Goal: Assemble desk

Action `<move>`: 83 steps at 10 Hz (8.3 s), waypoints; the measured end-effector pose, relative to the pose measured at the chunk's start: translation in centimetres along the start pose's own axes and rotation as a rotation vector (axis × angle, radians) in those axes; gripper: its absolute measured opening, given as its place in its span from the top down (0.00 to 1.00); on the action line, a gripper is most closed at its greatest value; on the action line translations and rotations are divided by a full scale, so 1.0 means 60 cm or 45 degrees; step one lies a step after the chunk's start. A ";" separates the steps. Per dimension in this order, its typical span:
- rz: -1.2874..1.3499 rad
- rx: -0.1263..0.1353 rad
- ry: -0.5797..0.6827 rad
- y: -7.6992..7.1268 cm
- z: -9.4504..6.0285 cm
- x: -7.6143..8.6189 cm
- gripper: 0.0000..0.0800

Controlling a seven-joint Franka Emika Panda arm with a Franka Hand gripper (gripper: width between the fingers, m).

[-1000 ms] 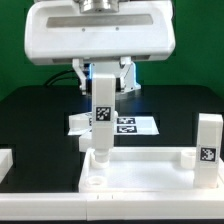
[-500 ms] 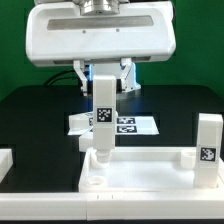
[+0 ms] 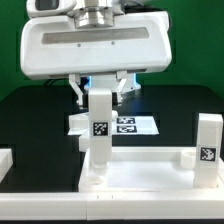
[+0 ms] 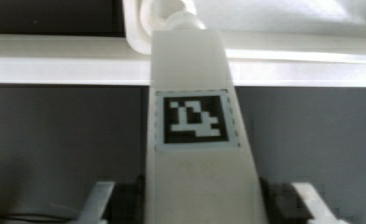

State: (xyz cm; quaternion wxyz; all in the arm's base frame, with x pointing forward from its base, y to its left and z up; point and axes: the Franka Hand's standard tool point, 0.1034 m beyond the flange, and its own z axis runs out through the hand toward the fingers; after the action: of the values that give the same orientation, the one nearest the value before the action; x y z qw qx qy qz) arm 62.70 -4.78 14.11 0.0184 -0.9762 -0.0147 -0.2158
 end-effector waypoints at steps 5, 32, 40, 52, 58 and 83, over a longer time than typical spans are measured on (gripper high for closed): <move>0.013 -0.037 0.026 0.017 0.019 -0.004 0.64; 0.231 0.102 -0.335 0.001 0.051 -0.034 0.19; 0.495 0.072 -0.403 0.007 0.044 -0.037 0.63; 1.085 -0.061 -0.448 -0.007 0.048 -0.028 0.31; 0.171 0.016 -0.444 -0.008 0.043 -0.015 0.19; 0.844 -0.099 -0.451 -0.021 0.045 -0.013 0.19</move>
Offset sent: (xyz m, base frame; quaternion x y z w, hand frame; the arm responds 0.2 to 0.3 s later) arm 0.0060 0.0011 -0.0081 0.0080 0.0145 0.0017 0.9999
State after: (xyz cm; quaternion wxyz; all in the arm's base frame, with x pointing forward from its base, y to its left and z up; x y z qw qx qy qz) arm 63.10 -3.42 11.39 0.0475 -0.9501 0.3071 -0.0264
